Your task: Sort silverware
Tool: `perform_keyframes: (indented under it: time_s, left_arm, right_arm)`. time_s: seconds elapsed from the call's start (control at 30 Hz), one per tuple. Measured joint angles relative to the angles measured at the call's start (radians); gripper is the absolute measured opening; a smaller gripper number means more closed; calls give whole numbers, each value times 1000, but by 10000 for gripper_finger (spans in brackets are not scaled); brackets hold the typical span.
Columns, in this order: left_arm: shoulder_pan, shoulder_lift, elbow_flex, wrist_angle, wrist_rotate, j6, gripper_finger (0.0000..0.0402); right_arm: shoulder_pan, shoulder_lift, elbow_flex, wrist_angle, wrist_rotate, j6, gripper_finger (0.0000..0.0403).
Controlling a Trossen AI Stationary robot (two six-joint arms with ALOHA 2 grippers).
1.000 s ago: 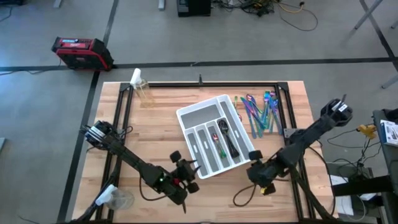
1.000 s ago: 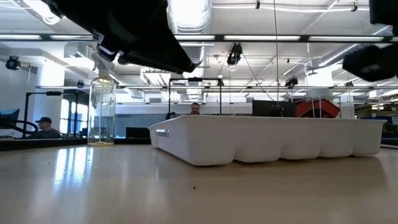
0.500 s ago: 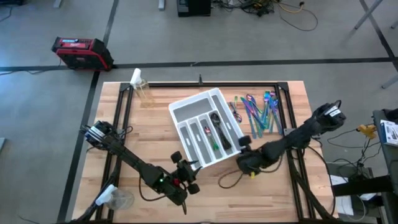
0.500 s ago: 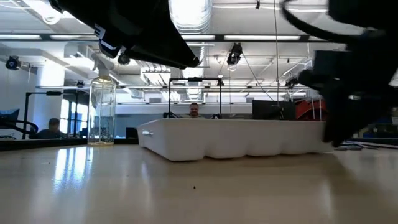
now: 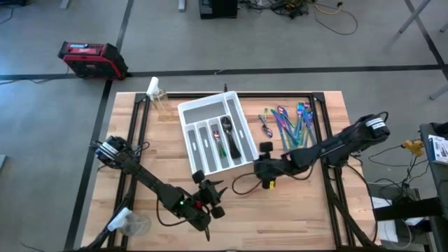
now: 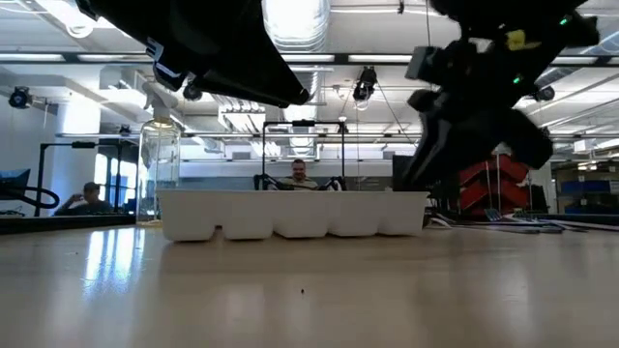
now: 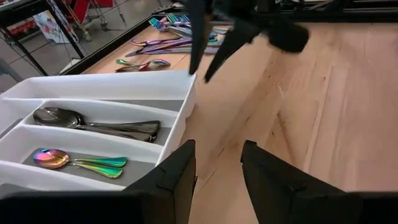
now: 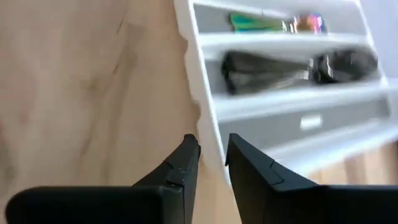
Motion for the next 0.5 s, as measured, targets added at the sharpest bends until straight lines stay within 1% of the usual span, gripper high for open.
perform_keyframes:
  time_s: [0.03, 0.13, 0.23, 0.37, 0.43, 0.5]
  left_arm:
    - [1, 0, 0, 0, -6, 0, 118]
    - [5, 0, 0, -1, -57, -3, 118]
    - [8, 0, 0, -4, -112, -17, 118]
    - [8, -3, 0, -4, -131, -30, 118]
    - [7, -4, 0, -4, -118, -43, 118]
    - [5, -5, 0, -5, -92, -51, 118]
  right_arm:
    - [-7, -26, 0, -49, 7, 62, 78]
    - [-56, -97, -2, -199, 78, 247, 93]
    - [-156, -159, -6, -291, 87, 345, 111]
    - [-312, -195, -36, -284, 72, 342, 135]
    - [-383, -195, -59, -234, 54, 308, 146]
    - [-444, -185, -91, -164, 2, 280, 157]
